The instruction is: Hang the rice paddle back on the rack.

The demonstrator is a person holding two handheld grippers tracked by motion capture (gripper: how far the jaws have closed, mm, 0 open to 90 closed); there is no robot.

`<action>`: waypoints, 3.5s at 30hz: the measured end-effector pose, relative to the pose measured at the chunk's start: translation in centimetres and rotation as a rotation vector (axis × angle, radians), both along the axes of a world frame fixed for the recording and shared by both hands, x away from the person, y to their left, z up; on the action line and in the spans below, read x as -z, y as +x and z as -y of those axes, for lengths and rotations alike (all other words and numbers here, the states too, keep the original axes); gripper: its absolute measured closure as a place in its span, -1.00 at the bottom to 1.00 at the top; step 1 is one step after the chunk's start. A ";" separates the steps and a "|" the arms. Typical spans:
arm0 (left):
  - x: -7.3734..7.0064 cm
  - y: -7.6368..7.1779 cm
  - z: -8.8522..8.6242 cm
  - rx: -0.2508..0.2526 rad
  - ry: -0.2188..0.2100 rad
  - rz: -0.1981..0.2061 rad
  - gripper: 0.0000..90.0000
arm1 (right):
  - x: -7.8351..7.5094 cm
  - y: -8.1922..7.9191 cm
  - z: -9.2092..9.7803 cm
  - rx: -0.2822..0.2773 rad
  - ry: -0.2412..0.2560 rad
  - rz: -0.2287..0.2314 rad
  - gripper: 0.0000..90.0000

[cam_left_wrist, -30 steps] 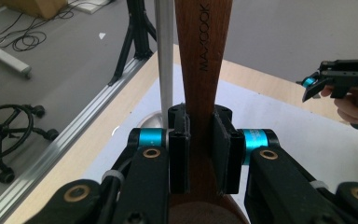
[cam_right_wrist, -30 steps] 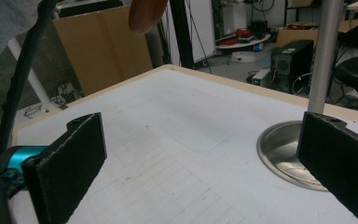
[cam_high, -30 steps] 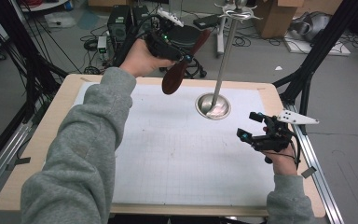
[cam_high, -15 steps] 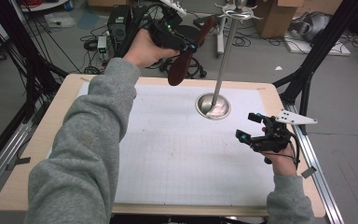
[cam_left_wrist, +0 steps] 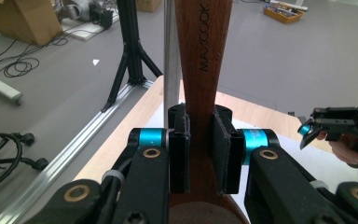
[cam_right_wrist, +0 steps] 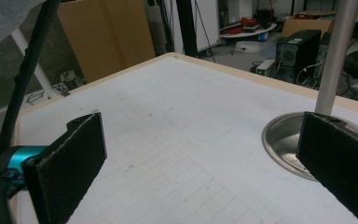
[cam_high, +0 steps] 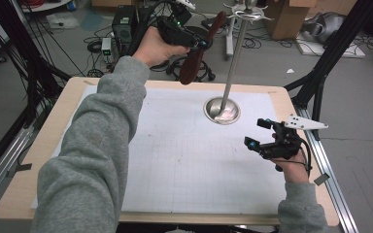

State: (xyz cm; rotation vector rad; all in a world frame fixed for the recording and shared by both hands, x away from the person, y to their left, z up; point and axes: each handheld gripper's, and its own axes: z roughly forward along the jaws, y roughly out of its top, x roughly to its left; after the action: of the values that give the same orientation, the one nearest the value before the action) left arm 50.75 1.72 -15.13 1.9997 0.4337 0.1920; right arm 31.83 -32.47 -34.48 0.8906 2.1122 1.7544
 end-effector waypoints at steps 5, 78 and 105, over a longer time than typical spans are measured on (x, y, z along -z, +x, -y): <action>-0.1 0.4 0.4 -0.002 0.003 0.007 0.73 | 0.0 0.0 0.2 0.003 0.001 0.001 -0.99; 2.3 1.9 4.2 -0.024 -0.057 0.011 0.72 | 0.2 -0.2 0.4 0.015 -0.003 -0.013 -0.99; 2.2 2.1 3.6 -0.025 -0.110 0.033 0.30 | 0.2 -0.3 0.5 0.018 -0.012 -0.003 -0.99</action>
State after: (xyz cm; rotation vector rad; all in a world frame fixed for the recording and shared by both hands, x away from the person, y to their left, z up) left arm 52.84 -1.89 -17.34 1.8811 0.4391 0.2123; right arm 31.55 -32.95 -34.70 0.9062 2.1076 1.7310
